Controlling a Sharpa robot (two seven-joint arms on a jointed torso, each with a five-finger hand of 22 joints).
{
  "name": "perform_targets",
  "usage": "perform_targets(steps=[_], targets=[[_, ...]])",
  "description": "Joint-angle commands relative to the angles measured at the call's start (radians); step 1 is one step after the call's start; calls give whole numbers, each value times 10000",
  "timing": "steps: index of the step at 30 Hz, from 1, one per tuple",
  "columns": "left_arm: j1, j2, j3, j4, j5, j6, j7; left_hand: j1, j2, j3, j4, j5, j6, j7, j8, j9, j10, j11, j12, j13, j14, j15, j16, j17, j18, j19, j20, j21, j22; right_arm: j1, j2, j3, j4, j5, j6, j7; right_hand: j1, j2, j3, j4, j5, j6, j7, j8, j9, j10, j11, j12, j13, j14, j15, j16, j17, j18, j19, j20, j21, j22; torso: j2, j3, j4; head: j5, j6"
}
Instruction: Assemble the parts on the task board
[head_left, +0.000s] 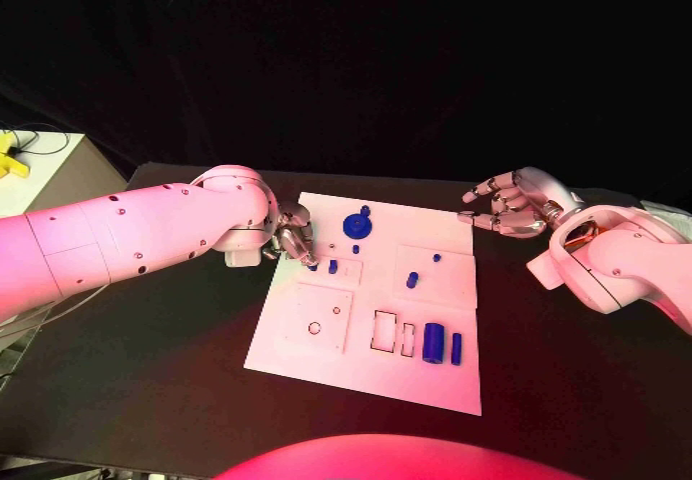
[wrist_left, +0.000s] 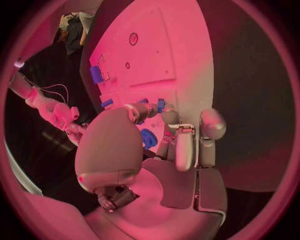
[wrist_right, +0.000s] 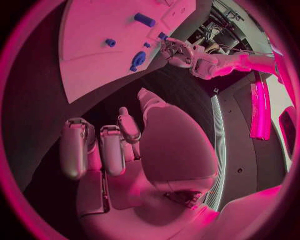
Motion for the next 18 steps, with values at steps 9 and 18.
perform_targets(steps=[9, 18], targets=[[-62, 104, -49, 1, -18, 426, -51, -162, 80, 1834, -1895, 74, 234, -155, 10, 245, 217, -46, 111, 171, 743, -110, 84, 1531, -97, 99, -16, 66, 62, -7, 12, 1, 7, -49, 62, 94, -78, -19, -66, -15, 35, -63, -3, 34, -9, -39, 28, 31, -8, 545, 64, -54, 1053, 57, 5, 60, -53, 1361, -1, -2, 1, 3, -33], [-154, 235, -72, -89, -8, 93, -20, -383, 180, 1811, -1851, 38, 298, -223, 35, 288, 434, -100, 233, 408, 772, -148, 120, 1624, -133, 214, -46, 137, 252, -8, 7, 1, 13, -49, 59, 95, -78, -19, -66, -15, 35, -63, -3, 34, -9, -39, 28, 31, -8, 545, 64, -54, 1053, 57, 5, 60, -53, 1361, 3, -4, 1, -14, -56]])
